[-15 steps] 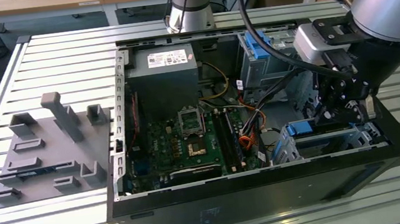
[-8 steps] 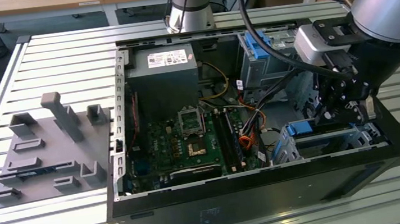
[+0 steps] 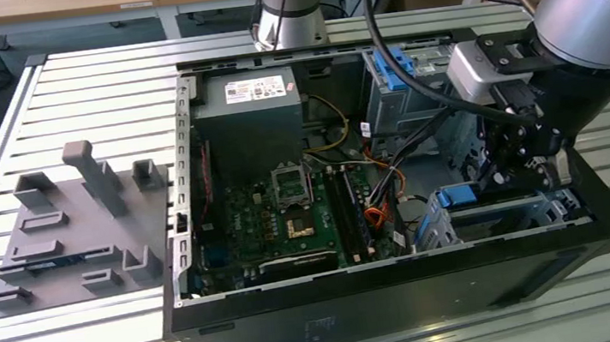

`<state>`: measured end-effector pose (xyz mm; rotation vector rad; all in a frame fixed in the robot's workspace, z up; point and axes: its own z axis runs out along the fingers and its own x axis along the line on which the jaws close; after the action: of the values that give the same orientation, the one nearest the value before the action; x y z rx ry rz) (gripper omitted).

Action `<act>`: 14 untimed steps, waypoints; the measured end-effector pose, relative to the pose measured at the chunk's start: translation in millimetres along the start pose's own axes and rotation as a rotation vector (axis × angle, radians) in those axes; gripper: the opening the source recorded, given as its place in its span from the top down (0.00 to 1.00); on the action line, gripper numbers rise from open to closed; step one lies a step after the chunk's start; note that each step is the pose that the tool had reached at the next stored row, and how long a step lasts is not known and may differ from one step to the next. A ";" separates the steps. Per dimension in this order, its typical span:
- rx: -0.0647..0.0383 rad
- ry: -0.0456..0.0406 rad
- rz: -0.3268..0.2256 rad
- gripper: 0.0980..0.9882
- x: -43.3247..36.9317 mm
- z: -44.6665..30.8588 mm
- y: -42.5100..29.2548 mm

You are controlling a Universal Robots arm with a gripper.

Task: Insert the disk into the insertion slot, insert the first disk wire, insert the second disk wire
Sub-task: 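Insert the second disk wire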

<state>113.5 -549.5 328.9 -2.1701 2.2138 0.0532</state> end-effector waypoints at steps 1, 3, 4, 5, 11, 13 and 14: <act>0.000 0.0001 0.000 0.94 0.0 0.3 0.0; 0.000 0.0005 0.000 0.94 0.1 0.7 0.0; 0.000 0.0004 0.000 0.94 0.1 0.7 0.0; 0.000 0.0003 0.000 0.94 0.1 0.8 0.0; 0.000 0.0000 0.000 0.86 0.1 1.1 0.0; 0.000 -0.0002 0.000 0.86 0.0 1.0 0.0; 0.000 -0.0001 0.000 0.86 0.0 0.6 0.0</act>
<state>113.5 -549.5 328.3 -2.1700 2.2138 0.0532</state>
